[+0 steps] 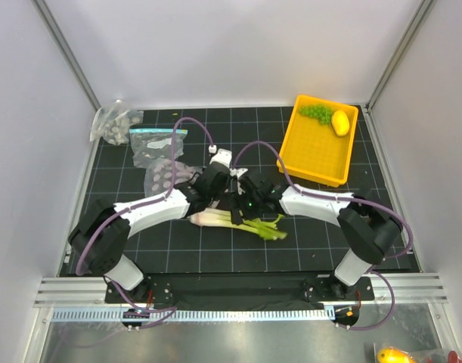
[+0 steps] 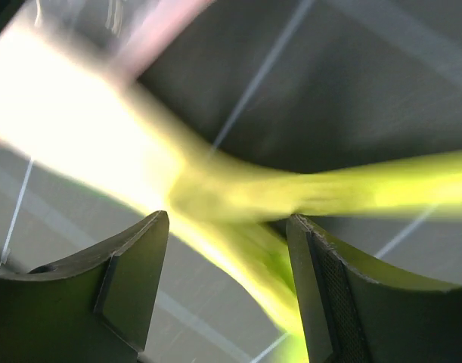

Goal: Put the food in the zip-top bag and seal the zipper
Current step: Place the fake vegetable in the zipper food storage bag.

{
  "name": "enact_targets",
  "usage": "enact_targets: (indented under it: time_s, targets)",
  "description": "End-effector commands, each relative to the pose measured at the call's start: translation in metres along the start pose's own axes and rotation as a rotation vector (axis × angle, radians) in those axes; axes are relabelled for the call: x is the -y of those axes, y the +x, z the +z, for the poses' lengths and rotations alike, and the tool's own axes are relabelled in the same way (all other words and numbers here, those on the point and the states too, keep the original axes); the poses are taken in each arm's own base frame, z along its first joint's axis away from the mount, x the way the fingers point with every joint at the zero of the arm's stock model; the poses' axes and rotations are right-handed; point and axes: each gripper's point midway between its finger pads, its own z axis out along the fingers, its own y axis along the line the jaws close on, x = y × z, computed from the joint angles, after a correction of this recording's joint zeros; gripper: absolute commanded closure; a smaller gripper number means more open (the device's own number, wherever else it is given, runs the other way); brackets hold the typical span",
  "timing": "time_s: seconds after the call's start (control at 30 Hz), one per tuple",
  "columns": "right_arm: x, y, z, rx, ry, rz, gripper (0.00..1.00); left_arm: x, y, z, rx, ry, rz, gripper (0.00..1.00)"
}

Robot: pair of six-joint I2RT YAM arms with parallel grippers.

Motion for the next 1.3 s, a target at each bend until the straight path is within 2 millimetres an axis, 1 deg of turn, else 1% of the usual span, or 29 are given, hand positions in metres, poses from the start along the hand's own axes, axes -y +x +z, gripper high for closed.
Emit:
enact_targets:
  time_s: [0.0,0.07,0.1,0.13,0.17,0.2,0.23,0.3,0.33,0.37,0.4,0.43,0.47,0.53,0.57,0.6,0.67,0.7,0.73,0.77,0.9,0.93,1.03,1.07,1.1,1.13,1.2,1.23,1.27]
  targets:
    - [-0.028,0.000,-0.022,0.052,-0.116,-0.016,0.30,0.012,-0.027,-0.011,0.119,0.086,0.021,1.00]
    - [-0.028,0.000,-0.029,0.066,-0.115,-0.042,0.29,0.011,-0.036,-0.016,0.165,0.097,0.019,1.00]
    - [-0.029,-0.005,-0.036,0.090,-0.121,-0.061,0.24,0.011,-0.038,-0.018,0.180,0.100,0.013,1.00]
    - [-0.029,-0.006,-0.041,0.098,-0.122,-0.080,0.21,0.009,-0.035,-0.018,0.179,0.096,0.016,1.00]
    - [-0.028,-0.006,-0.044,0.107,-0.123,-0.125,0.19,0.008,-0.037,-0.022,0.189,0.099,0.013,1.00]
    - [-0.031,-0.011,-0.053,0.141,-0.134,-0.150,0.18,0.007,-0.036,-0.022,0.192,0.096,0.013,1.00]
    - [-0.032,-0.012,-0.057,0.158,-0.138,-0.175,0.18,0.007,-0.036,-0.023,0.193,0.099,0.017,1.00]
    - [-0.026,-0.010,-0.060,0.182,-0.118,-0.228,0.17,0.006,-0.035,-0.023,0.200,0.098,0.025,1.00]
    - [-0.029,-0.019,-0.067,0.240,-0.119,-0.254,0.17,0.004,-0.036,-0.022,0.205,0.088,0.026,1.00]
    - [-0.023,-0.010,-0.063,0.247,-0.105,-0.284,0.18,0.004,-0.034,-0.021,0.207,0.083,0.027,1.00]
    - [-0.021,-0.008,-0.061,0.274,-0.105,-0.317,0.14,0.002,-0.035,-0.020,0.211,0.076,0.029,1.00]
    - [-0.028,-0.019,-0.064,0.363,-0.124,-0.414,0.10,0.002,-0.032,-0.017,0.204,0.069,0.033,1.00]
    - [-0.024,-0.005,-0.055,0.365,-0.127,-0.457,0.07,0.002,-0.030,-0.015,0.199,0.066,0.037,1.00]
    - [-0.025,-0.007,-0.051,0.390,-0.106,-0.559,0.04,0.002,-0.030,-0.013,0.194,0.061,0.038,1.00]
    - [-0.024,-0.007,-0.044,0.364,-0.094,-0.589,0.04,0.003,-0.029,-0.013,0.191,0.064,0.039,1.00]
    - [-0.016,-0.001,-0.038,0.316,-0.059,-0.601,0.05,0.002,-0.030,-0.013,0.192,0.062,0.038,1.00]
    - [-0.009,-0.002,-0.025,0.269,-0.016,-0.645,0.08,0.001,-0.031,-0.016,0.202,0.063,0.028,1.00]
    - [-0.002,-0.003,-0.022,0.257,0.024,-0.648,0.09,0.001,-0.031,-0.016,0.203,0.065,0.029,1.00]
    - [-0.003,-0.007,-0.020,0.254,0.029,-0.653,0.08,0.000,-0.032,-0.017,0.207,0.063,0.024,1.00]
    - [-0.001,-0.005,-0.015,0.233,0.034,-0.654,0.09,0.001,-0.032,-0.018,0.208,0.067,0.023,1.00]
    - [0.008,-0.013,-0.016,0.248,0.098,-0.636,0.09,0.003,-0.033,-0.020,0.208,0.081,0.021,1.00]
    - [0.014,-0.016,-0.018,0.260,0.137,-0.628,0.09,0.004,-0.032,-0.020,0.207,0.087,0.022,1.00]
    - [0.012,-0.011,-0.015,0.243,0.116,-0.639,0.10,0.006,-0.032,-0.021,0.202,0.096,0.020,1.00]
    - [0.010,-0.012,-0.014,0.236,0.104,-0.645,0.14,0.005,-0.032,-0.021,0.201,0.091,0.021,1.00]
    - [0.009,-0.005,-0.011,0.202,0.090,-0.658,0.16,0.003,-0.033,-0.021,0.202,0.082,0.018,1.00]
    - [0.008,-0.005,-0.007,0.184,0.085,-0.661,0.18,0.001,-0.033,-0.022,0.203,0.071,0.018,1.00]
    - [0.006,-0.001,-0.004,0.154,0.067,-0.668,0.28,-0.002,-0.033,-0.022,0.205,0.058,0.012,1.00]
    - [0.005,-0.001,-0.003,0.149,0.064,-0.668,0.37,-0.003,-0.033,-0.022,0.206,0.051,0.008,1.00]
    - [0.003,0.001,-0.003,0.143,0.052,-0.668,0.43,-0.003,-0.033,-0.022,0.206,0.051,0.006,1.00]
